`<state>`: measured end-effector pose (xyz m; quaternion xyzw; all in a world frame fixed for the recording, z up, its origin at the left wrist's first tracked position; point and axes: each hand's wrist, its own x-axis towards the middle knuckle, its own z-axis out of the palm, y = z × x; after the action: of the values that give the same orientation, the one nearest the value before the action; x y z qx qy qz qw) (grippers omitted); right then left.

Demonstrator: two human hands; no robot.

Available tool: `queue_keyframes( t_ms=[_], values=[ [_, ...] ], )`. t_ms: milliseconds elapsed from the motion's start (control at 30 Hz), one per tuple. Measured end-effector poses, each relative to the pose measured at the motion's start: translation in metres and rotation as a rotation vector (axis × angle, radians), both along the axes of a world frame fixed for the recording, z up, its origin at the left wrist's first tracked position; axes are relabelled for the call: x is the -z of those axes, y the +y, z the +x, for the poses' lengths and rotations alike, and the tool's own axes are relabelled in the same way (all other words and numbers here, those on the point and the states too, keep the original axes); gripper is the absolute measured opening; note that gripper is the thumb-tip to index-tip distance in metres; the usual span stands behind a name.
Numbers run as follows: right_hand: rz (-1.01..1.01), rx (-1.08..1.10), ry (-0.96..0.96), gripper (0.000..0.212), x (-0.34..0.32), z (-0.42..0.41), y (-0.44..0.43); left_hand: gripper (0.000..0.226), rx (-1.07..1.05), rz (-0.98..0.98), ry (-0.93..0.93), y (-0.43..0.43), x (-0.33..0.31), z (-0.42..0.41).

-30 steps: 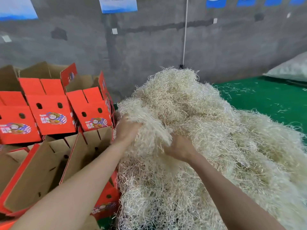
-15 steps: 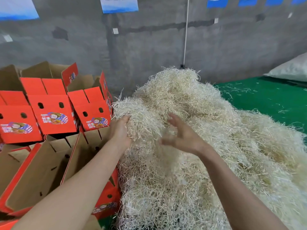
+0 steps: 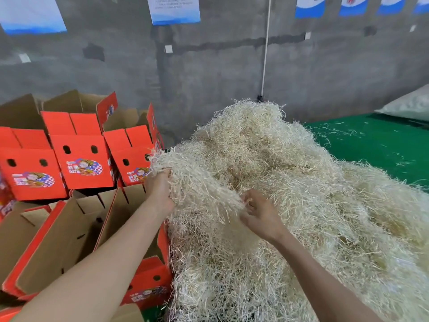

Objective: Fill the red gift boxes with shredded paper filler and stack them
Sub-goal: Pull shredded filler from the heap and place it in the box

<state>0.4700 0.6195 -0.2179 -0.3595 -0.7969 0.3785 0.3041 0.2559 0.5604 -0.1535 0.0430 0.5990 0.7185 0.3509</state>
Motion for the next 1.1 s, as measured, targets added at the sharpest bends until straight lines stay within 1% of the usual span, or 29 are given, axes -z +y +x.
queue_keyframes(
  t_ms=[33,67,100,133,167,200,233,267,300,333,367,400,433,467,500,567,633,667,700,733,767,833,867,900,967,1000,1100],
  values=[
    [-0.078,0.017,0.119,0.023,-0.004,0.0,-0.002,0.036,0.031,0.027,-0.016,-0.001,0.0,0.005],
    [-0.124,0.007,0.194,0.029,-0.01,-0.002,-0.004,0.032,0.072,0.062,-0.049,-0.001,0.001,0.012],
    [-0.158,-0.038,0.209,0.048,-0.015,-0.006,-0.006,0.029,0.107,0.086,-0.088,-0.001,0.002,0.02],
    [-0.184,-0.092,0.154,0.073,-0.019,-0.011,-0.007,0.028,0.128,0.098,-0.131,-0.001,0.001,0.028],
    [-0.193,-0.14,0.045,0.086,-0.02,-0.018,-0.009,0.031,0.16,0.11,-0.169,-0.001,-0.001,0.034],
    [-0.177,-0.177,-0.067,0.081,-0.018,-0.025,-0.012,0.034,0.195,0.141,-0.206,-0.001,-0.003,0.037],
    [-0.126,-0.192,-0.165,0.063,-0.012,-0.031,-0.014,0.037,0.22,0.176,-0.228,-0.001,-0.005,0.038],
    [-0.029,-0.176,-0.252,0.048,-0.003,-0.035,-0.015,0.037,0.23,0.201,-0.237,-0.002,-0.011,0.037],
    [0.075,-0.144,-0.334,0.049,0.008,-0.037,-0.015,0.036,0.192,0.21,-0.224,-0.005,-0.016,0.035],
    [0.164,-0.099,-0.416,0.056,0.02,-0.037,-0.014,0.034,0.127,0.227,-0.276,-0.006,-0.017,0.029],
    [0.231,-0.047,-0.481,0.059,0.032,-0.033,-0.013,0.031,0.038,0.223,-0.319,-0.011,-0.022,0.025],
    [0.283,-0.001,-0.521,0.057,0.043,-0.026,-0.011,0.03,-0.002,0.224,-0.315,-0.015,-0.025,0.021],
    [0.303,0.032,-0.559,0.052,0.054,-0.018,-0.009,0.032,0.005,0.222,-0.273,-0.017,-0.025,0.017],
    [0.285,0.055,-0.607,0.047,0.064,-0.01,-0.006,0.035,0.027,0.235,-0.197,-0.018,-0.021,0.012],
    [0.238,0.069,-0.661,0.044,0.072,-0.002,-0.004,0.036,0.04,0.226,-0.165,-0.019,-0.018,0.008],
    [0.084,0.056,-0.712,0.051,0.075,0.007,-0.006,0.039,0.055,0.232,-0.213,-0.022,-0.015,0.001],
    [-0.074,-0.056,-0.594,0.074,0.059,0.008,-0.008,0.041,0.04,0.191,-0.232,-0.022,-0.01,0.0],
    [-0.12,-0.117,-0.512,0.085,0.044,0.005,-0.01,0.04,0.034,0.17,-0.242,-0.021,-0.008,0.002],
    [-0.126,-0.166,-0.44,0.089,0.027,0.002,-0.011,0.038,0.031,0.16,-0.239,-0.021,-0.007,0.004],
    [-0.094,-0.193,-0.367,0.086,0.009,-0.002,-0.012,0.038,0.037,0.171,-0.241,-0.02,-0.007,0.007],
    [-0.04,-0.194,-0.279,0.075,-0.007,-0.006,-0.014,0.038,0.037,0.193,-0.25,-0.02,-0.008,0.009],
    [0.055,-0.15,-0.055,0.037,-0.033,-0.017,-0.02,0.038,0.061,0.227,-0.274,-0.017,-0.01,0.009],
    [0.072,-0.143,0.031,0.021,-0.041,-0.024,-0.025,0.038,0.082,0.244,-0.275,-0.016,-0.011,0.009],
    [0.084,-0.158,0.071,0.015,-0.044,-0.032,-0.03,0.037,0.11,0.266,-0.269,-0.015,-0.013,0.011],
    [0.094,-0.192,0.067,0.023,-0.039,-0.05,-0.039,0.037,0.153,0.308,-0.249,-0.012,-0.015,0.012],
    [0.101,-0.188,0.051,0.023,-0.033,-0.057,-0.042,0.037,0.165,0.32,-0.23,-0.011,-0.017,0.011],
    [0.199,-0.112,-0.084,0.012,-0.011,-0.061,-0.038,0.031,0.174,0.331,-0.166,-0.009,-0.021,0.0]
  ],
)
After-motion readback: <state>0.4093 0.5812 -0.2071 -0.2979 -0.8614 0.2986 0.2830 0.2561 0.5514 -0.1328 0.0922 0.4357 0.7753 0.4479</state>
